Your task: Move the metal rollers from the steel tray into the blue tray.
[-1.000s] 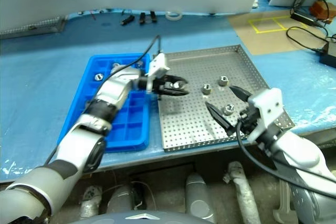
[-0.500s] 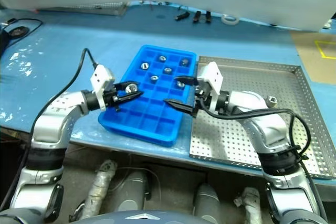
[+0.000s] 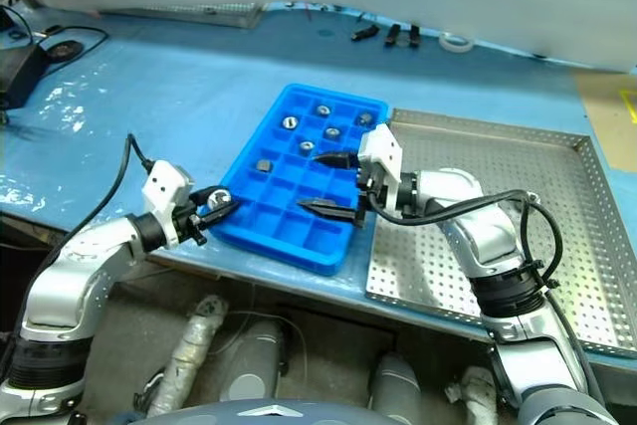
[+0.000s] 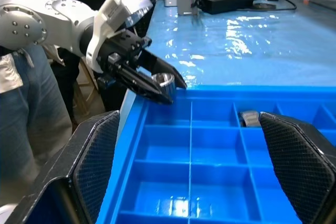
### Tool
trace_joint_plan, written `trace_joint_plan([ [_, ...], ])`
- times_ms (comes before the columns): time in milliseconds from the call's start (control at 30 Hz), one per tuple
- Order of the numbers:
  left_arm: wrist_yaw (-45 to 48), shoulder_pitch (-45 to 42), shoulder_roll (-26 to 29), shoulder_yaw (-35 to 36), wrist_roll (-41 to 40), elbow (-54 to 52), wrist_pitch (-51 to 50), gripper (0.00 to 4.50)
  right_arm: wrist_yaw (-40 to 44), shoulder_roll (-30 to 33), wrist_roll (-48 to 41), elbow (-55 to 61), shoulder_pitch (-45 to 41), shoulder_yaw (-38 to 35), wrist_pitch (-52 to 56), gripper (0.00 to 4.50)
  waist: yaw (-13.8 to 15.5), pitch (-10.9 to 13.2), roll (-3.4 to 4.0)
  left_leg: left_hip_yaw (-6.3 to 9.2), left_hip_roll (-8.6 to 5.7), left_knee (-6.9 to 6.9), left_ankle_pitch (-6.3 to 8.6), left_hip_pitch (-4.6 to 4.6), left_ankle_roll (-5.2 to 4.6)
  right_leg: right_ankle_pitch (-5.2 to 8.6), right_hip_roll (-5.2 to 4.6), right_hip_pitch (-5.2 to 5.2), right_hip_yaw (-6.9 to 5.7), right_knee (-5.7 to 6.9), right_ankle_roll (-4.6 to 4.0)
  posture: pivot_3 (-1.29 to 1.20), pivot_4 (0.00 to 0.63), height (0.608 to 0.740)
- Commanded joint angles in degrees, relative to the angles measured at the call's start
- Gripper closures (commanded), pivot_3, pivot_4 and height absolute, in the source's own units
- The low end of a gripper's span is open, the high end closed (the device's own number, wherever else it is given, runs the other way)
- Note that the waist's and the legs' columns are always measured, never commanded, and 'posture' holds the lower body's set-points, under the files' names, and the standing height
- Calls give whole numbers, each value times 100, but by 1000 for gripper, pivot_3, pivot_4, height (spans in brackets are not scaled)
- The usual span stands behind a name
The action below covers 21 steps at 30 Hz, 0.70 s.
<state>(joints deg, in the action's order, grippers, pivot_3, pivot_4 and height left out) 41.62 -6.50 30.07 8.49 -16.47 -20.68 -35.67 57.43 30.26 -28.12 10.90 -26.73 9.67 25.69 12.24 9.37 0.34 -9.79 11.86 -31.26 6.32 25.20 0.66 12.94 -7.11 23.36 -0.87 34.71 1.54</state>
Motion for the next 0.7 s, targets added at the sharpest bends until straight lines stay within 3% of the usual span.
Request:
trace_joint_plan([
  [33,-51,96,65,-46,-55,-111,149,2791,17,102,-57,400,85,-196,-59,0,3,0,0,0,-1,0,0,-1,0,0,-1,-1,1,0,1,355,150,740],
  [167,-50,6,35,-252,-117,22,96,2791,-76,125,-72,499,127,-238,-7,0,1,-1,0,0,0,3,-1,-9,2,0,2,1,9,5,1,343,150,740],
  [433,-72,-302,174,-299,-127,456,150,130,-311,105,-62,614,167,-257,87,0,-43,-2,0,-1,-2,4,-4,-13,6,0,3,2,14,6,1,299,150,740],
  [700,-35,-1123,29,-524,-137,916,476,23,-671,129,-62,976,383,-430,204,0,-61,-2,0,-2,-4,-1,-6,-8,7,0,4,4,15,6,1,202,150,740],
])
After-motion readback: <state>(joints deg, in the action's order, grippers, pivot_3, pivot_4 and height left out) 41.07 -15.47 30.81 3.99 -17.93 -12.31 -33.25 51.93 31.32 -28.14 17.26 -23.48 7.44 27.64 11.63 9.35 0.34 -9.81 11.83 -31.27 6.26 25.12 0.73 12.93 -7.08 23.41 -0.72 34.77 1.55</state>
